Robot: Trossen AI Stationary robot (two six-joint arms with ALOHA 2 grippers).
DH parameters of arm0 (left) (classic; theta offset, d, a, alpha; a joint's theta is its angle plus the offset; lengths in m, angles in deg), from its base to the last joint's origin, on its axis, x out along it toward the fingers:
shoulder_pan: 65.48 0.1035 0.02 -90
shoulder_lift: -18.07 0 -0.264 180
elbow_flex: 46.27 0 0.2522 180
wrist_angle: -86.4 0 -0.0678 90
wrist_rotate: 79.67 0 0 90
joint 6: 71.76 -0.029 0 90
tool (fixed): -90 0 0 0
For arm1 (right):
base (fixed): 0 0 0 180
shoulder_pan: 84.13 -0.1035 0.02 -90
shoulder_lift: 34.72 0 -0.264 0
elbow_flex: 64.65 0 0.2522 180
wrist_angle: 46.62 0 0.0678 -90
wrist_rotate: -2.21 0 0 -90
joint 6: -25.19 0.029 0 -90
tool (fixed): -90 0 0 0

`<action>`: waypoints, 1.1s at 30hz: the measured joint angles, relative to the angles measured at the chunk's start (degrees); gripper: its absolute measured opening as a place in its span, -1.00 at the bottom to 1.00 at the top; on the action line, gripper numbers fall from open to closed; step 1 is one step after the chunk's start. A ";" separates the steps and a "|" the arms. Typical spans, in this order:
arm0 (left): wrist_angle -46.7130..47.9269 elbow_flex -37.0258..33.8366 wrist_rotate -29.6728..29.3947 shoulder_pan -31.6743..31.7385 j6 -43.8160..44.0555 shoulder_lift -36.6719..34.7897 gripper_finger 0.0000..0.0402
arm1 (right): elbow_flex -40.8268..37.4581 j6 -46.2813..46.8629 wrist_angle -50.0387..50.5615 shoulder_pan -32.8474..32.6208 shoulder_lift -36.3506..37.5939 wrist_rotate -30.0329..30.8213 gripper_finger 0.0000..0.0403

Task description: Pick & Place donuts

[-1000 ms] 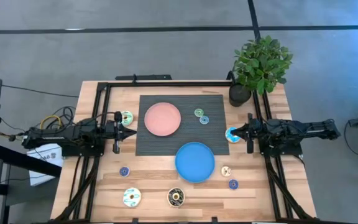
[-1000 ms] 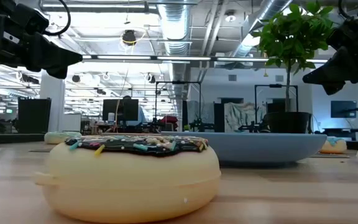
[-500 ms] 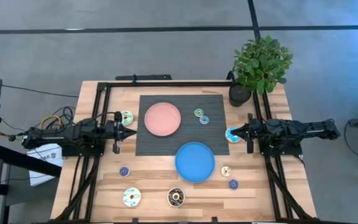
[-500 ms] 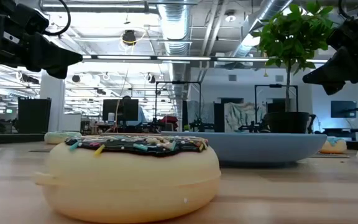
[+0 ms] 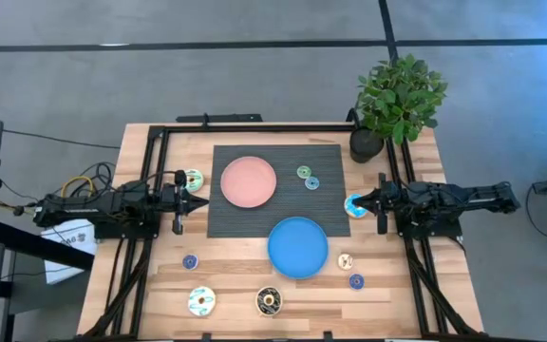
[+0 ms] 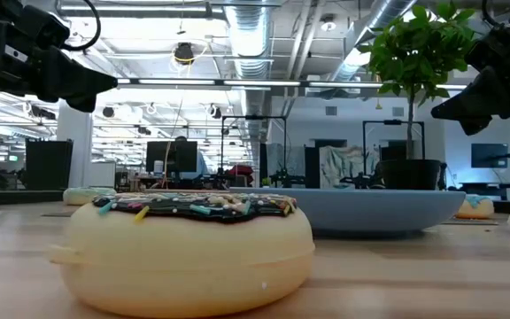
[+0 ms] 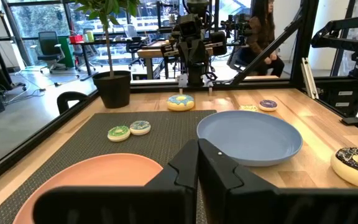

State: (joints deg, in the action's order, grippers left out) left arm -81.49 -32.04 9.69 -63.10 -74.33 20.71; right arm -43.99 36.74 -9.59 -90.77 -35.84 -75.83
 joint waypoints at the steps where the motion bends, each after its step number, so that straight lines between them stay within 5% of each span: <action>1: 0.01 0.00 0.01 0.01 0.00 -0.01 -1.00 | 0.02 0.02 0.00 -0.02 0.00 0.00 -1.00; 33: -0.84 0.00 -3.68 0.04 0.20 0.00 -1.00 | 0.01 0.01 0.00 -0.02 0.01 0.00 -1.00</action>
State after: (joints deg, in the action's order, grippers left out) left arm -82.33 -32.04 6.01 -63.06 -74.13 20.71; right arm -43.99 36.75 -9.59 -90.79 -35.83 -75.83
